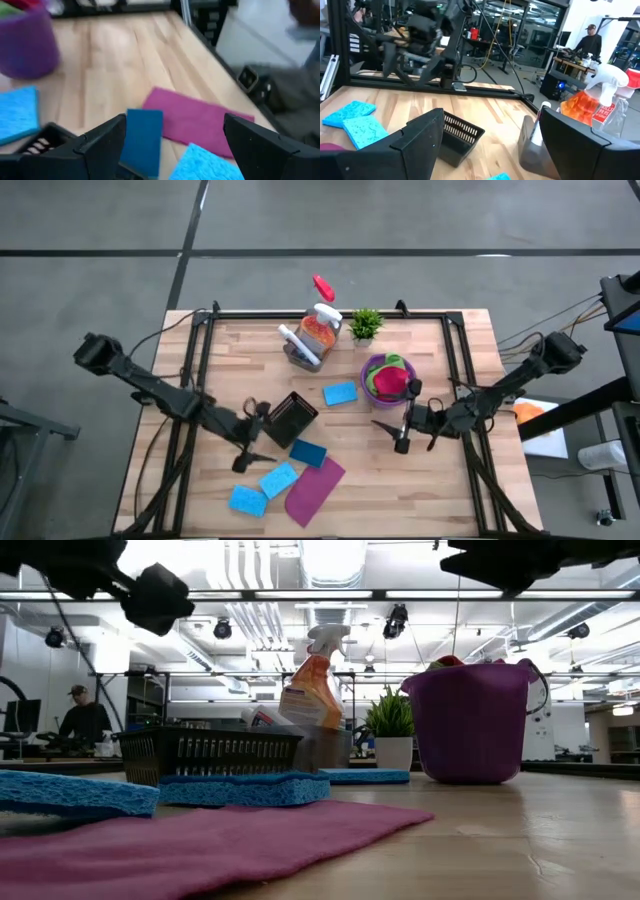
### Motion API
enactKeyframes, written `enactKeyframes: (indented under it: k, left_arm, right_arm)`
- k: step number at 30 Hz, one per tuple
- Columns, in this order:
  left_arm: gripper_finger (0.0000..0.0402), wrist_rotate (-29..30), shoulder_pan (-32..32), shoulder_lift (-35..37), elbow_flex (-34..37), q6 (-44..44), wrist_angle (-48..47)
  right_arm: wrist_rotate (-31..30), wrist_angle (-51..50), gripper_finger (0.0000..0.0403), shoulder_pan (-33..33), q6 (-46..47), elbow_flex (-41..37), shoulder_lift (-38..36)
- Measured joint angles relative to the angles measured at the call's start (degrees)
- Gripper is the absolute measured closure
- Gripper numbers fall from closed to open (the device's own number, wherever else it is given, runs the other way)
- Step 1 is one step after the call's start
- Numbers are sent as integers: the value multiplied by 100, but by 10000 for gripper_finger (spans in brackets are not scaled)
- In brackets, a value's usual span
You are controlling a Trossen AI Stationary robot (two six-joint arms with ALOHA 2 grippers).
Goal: Pick & Place Kitchen Items
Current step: Put the violet microfiber cloth into the violet bucket
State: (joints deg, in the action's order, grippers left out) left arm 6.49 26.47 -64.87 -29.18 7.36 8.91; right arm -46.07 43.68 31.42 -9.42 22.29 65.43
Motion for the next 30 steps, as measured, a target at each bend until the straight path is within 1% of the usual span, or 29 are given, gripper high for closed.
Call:
enactKeyframes:
  k: [6,8,14,18,21,24,26,30]
  left_arm:
    - [66,65,251,-1312,-1168,2,-1126]
    - [66,67,307,-1733,-1515,-13,-1339]
    - [66,-54,435,-2869,-2460,-459,-1743]
    - [66,-188,429,-3422,-3000,-672,-1954]
    - [66,-402,431,-3747,-3286,-785,-1969]
    - [66,-566,421,-4005,-3480,-801,-1992]
    - [66,-568,417,-4153,-3577,-760,-2137]
    - [66,-599,414,-4381,-3726,-519,-2130]
  right_arm:
    - [3,-1,83,11,-7,67,33]
    - [3,0,83,13,3,67,33]
    - [3,-7,83,13,23,65,20]
    - [3,-14,83,13,37,65,18]
    - [3,-35,83,13,44,65,18]
    - [3,-44,83,13,45,65,18]
    - [3,-59,83,13,84,65,18]
    - [5,-110,83,13,152,62,20]
